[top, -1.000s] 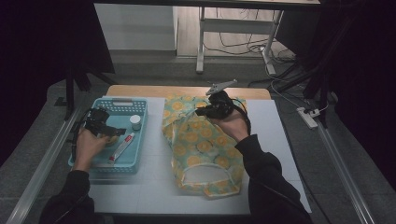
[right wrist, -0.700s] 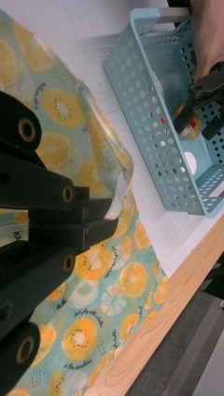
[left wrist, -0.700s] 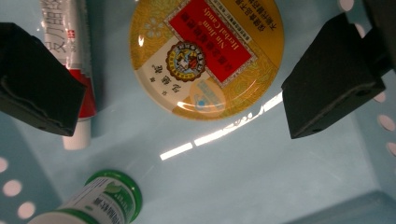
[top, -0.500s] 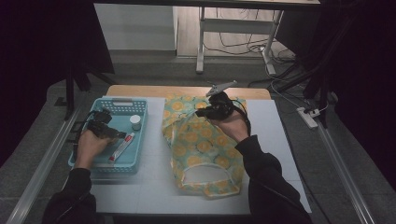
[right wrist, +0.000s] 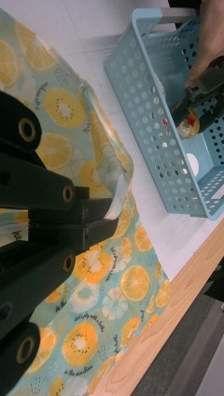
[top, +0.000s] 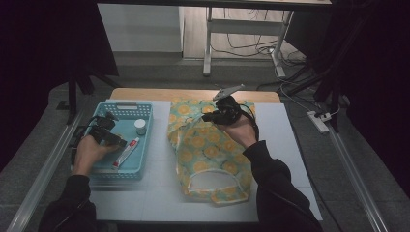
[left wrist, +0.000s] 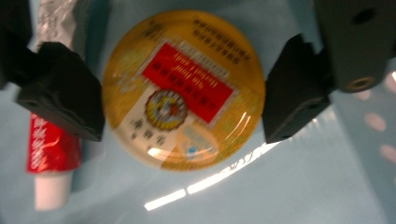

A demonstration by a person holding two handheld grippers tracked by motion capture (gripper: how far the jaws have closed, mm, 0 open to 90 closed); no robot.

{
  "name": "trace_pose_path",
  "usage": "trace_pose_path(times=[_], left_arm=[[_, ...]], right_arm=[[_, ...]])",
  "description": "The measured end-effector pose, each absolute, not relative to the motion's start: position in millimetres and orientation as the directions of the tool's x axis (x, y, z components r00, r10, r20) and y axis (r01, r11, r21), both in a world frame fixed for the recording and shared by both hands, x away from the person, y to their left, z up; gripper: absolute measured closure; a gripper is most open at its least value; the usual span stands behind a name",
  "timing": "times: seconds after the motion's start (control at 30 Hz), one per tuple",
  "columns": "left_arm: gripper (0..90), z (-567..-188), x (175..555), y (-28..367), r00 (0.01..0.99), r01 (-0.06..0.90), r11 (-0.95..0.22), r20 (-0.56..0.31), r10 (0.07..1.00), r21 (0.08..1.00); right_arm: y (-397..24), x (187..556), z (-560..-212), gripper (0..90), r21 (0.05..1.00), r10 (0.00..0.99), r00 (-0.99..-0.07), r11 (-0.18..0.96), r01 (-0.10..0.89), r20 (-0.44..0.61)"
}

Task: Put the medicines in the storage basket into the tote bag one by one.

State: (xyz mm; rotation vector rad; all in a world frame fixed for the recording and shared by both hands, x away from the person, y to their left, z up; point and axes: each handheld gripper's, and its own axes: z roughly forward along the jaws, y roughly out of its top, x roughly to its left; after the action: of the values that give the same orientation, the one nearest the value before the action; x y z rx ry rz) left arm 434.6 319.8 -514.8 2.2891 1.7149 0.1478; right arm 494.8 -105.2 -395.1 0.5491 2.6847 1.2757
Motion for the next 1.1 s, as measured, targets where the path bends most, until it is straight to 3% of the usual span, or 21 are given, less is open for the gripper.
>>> trace_pose_path(times=[0.4,1.1], left_arm=[[20.5,-512.8,433.7,322.1,0.259,0.931,-0.217,-0.115,0.959,0.293],[20.6,-466.5,407.3,309.2,0.393,0.815,-0.264,-0.156,0.906,0.516]], right_arm=[[-107.2,495.6,-395.9,89.8,0.771,0.378,-0.925,0.574,0.277,0.051],[-108.4,495.9,-396.1,90.0,0.784,0.383,-0.922,0.558,0.272,0.047]])
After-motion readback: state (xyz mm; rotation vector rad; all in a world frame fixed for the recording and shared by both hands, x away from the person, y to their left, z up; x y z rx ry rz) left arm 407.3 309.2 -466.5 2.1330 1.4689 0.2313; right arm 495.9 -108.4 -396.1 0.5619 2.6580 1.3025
